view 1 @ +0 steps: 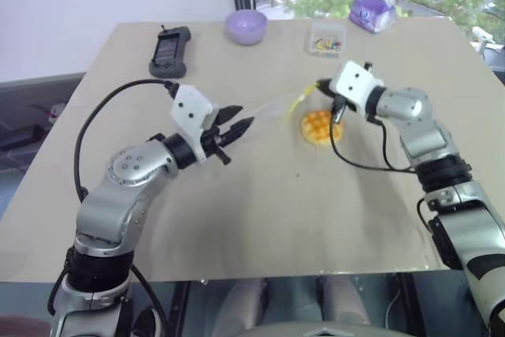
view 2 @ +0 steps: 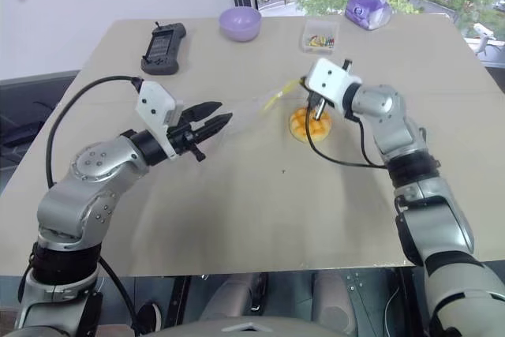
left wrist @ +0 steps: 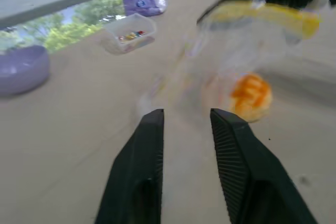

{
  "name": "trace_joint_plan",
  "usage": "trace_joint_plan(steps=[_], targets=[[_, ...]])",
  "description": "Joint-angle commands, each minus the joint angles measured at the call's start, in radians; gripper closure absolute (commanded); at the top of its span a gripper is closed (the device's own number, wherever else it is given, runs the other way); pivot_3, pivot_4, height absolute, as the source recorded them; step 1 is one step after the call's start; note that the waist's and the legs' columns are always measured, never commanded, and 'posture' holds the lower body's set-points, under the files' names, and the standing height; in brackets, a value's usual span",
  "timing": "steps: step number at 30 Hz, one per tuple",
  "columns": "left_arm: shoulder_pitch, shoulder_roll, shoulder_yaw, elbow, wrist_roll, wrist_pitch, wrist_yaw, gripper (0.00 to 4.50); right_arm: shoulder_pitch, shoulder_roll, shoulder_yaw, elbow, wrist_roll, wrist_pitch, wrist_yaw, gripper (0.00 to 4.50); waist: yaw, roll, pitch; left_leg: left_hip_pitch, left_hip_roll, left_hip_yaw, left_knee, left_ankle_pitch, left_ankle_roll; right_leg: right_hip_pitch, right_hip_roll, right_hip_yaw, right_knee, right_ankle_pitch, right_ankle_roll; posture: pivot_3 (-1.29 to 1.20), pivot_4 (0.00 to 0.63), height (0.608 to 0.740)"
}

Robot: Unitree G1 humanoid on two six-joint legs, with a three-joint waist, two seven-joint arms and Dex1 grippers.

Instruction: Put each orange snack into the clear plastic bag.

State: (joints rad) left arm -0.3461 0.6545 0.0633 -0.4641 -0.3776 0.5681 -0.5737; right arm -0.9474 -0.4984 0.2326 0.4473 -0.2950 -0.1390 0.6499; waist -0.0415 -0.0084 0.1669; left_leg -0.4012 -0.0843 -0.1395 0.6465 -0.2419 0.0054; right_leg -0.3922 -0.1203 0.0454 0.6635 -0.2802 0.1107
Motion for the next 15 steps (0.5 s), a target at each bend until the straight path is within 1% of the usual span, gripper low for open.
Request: trace_joint_plan(steps=[1,2,5,7,9,12,15], targets=[[-0.022,0.028,-0.002,0.011,0.052,-0.081,-0.026,3.07,-0.043,-0.059,0.048,-0.039,-0.142,-0.027,-0.067,4.5,0.003,0.0,0.0,0.0,0.0,0.0,0.0,0.0,0.0,0.0,0.0,0.0,0.0,0.0,0.0,0.0,0.15,0.74],[-0.036,0.026,-0.015,0.012,0.059,-0.089,-0.032,3.07,-0.045,-0.065,0.061,-0.051,-0.177,-0.018,-0.084,4.5,0.004,0.0,0.0,-0.001,0.0,0.0,0.0,0.0,0.0,0.0,0.0,0.0,-0.001,0.0,0.0,0.0,0.15,0.74],[-0.075,-0.003,-0.089,0.006,0.074,-0.111,-0.06,3.07,-0.033,-0.028,0.08,-0.128,-0.241,0.09,-0.105,4.5,0.001,0.0,0.0,-0.005,0.0,0.0,0.001,0.0,0.0,-0.003,-0.001,0.0,0.0,0.0,0.0,0.0,0.15,0.74],[-0.088,-0.023,-0.121,0.008,0.078,-0.115,-0.068,3.07,-0.018,-0.008,0.103,-0.17,-0.282,0.132,-0.099,4.5,-0.004,0.0,0.0,-0.01,0.0,-0.001,0.002,0.0,0.0,-0.009,0.0,0.0,0.002,0.0,0.0,0.0,0.15,0.74],[-0.093,-0.035,-0.156,0.018,0.096,-0.128,-0.078,3.07,0.003,0.017,0.117,-0.206,-0.3,0.19,-0.086,4.5,-0.007,0.0,0.0,-0.015,0.0,0.001,0.004,0.0,-0.001,-0.015,0.0,0.001,0.004,0.0,0.0,0.0,0.15,0.74],[-0.09,-0.045,-0.198,0.033,0.119,-0.134,-0.09,3.07,0.008,0.05,0.134,-0.223,-0.33,0.249,-0.086,4.5,-0.007,0.0,0.0,-0.015,0.0,0.002,0.003,0.001,-0.001,-0.016,0.0,0.002,0.005,0.0,0.0,0.0,0.15,0.74],[-0.096,-0.049,-0.223,0.048,0.143,-0.13,-0.095,3.07,-0.003,0.091,0.13,-0.236,-0.325,0.306,-0.083,4.5,-0.007,0.0,0.0,-0.015,0.0,0.003,0.004,0.001,-0.001,-0.017,0.0,0.004,0.008,0.0,0.0,0.0,0.15,0.74]])
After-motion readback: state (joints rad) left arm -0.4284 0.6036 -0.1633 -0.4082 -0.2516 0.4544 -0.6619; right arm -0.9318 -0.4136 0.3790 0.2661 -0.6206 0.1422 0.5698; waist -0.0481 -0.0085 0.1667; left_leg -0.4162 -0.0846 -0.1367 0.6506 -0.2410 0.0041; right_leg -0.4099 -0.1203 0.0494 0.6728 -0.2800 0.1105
